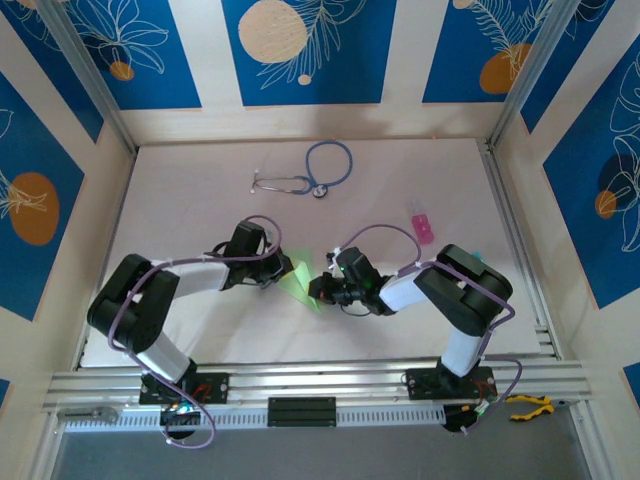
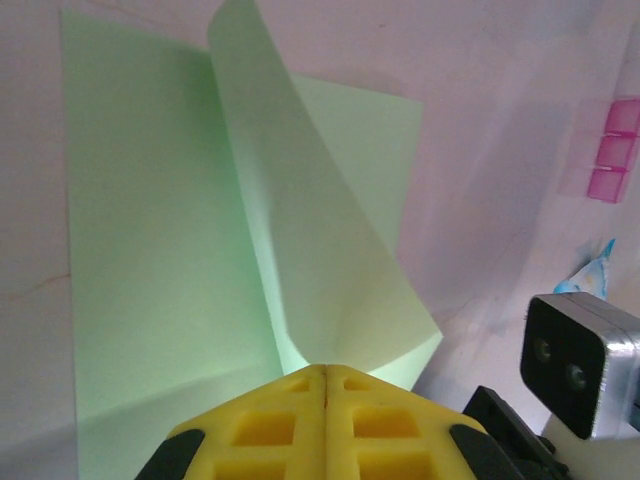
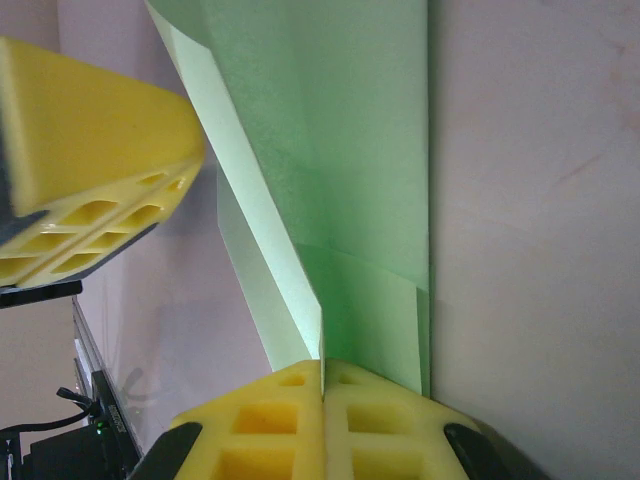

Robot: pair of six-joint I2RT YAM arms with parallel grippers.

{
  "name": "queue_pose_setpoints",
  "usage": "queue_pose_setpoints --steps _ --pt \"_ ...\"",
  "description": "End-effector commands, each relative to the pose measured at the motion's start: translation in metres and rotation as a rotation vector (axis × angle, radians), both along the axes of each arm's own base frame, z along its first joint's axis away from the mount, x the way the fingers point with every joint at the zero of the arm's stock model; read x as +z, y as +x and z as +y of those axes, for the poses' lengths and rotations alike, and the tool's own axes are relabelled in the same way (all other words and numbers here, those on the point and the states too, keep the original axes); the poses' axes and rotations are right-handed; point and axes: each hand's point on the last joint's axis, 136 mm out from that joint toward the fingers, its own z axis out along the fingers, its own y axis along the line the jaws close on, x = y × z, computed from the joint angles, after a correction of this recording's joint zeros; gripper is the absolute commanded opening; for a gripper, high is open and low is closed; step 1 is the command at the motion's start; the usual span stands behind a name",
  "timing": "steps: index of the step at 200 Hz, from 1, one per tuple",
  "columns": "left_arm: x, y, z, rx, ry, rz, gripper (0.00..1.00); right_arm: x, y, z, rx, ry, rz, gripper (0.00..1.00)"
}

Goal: Fold a paper plane with a square sheet of paper (pick it up from the middle)
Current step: Fourth fold the wing at the center of the table.

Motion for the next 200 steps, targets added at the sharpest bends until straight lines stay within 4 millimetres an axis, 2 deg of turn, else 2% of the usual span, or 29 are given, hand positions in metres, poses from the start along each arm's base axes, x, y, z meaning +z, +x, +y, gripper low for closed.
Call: queue_pose_setpoints --steps 1,44,116,200 --pt "-0.011 -0.009 0.001 0.001 0.013 0.044 0.06 -0.016 -0.006 -0.015 -0.019 -0.06 0.033 0.04" --pt "-0.018 -0.014 0.009 0.014 0.048 0.063 0.06 -0.015 -0.005 -0.015 -0.022 -0.059 0.032 0.04" --pt "-0.043 -0.028 0.016 0.034 0.071 0.143 0.02 -0.012 -0.006 -0.014 -0.028 -0.043 0.032 0.04" --pt "-0.041 -0.032 0.023 0.066 0.089 0.136 0.0 -0.01 -0.008 -0.01 -0.022 -0.033 0.034 0.04"
